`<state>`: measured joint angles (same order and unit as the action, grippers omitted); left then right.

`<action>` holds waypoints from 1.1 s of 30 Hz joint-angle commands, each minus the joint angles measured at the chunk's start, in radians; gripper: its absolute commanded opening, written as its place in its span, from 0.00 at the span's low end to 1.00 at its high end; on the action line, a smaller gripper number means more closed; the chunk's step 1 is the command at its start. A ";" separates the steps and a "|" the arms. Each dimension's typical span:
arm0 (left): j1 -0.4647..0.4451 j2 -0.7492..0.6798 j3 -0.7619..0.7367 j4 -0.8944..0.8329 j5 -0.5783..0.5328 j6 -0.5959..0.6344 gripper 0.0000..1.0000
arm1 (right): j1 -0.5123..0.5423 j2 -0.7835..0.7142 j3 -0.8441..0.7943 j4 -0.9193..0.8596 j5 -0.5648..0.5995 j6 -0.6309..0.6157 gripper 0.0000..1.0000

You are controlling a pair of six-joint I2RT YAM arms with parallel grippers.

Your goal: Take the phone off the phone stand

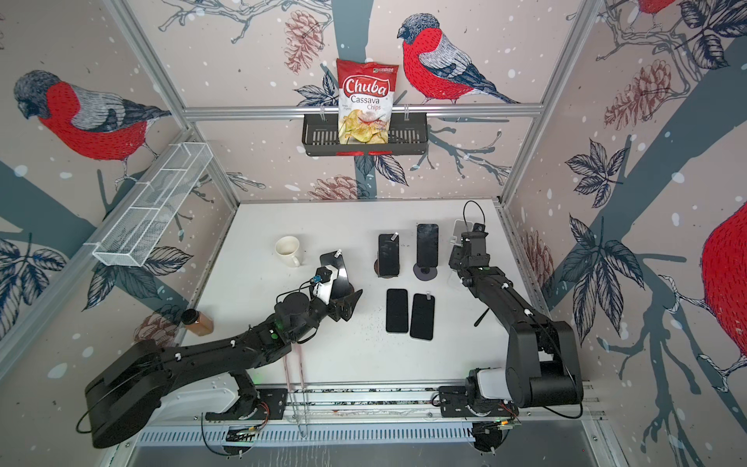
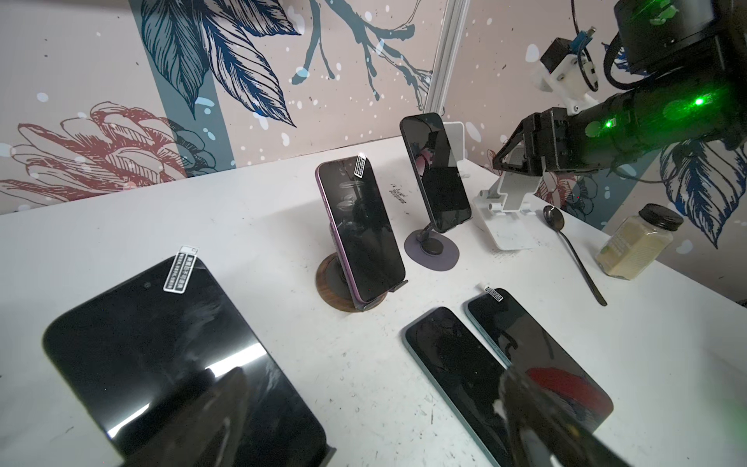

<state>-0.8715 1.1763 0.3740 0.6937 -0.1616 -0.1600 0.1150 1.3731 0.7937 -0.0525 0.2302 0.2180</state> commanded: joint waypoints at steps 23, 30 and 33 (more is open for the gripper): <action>0.012 0.027 0.040 0.001 0.043 -0.003 0.96 | -0.014 0.018 -0.039 0.005 -0.024 0.014 0.68; 0.012 0.019 0.036 -0.007 0.028 -0.009 0.96 | -0.014 0.023 -0.045 0.006 -0.022 0.017 0.75; 0.012 0.013 0.034 -0.010 0.018 -0.010 0.96 | -0.014 0.022 -0.045 0.004 -0.022 0.015 0.79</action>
<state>-0.8600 1.1954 0.4065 0.6880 -0.1322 -0.1616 0.1017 1.3941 0.7513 -0.0612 0.1967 0.2161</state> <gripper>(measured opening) 0.963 0.776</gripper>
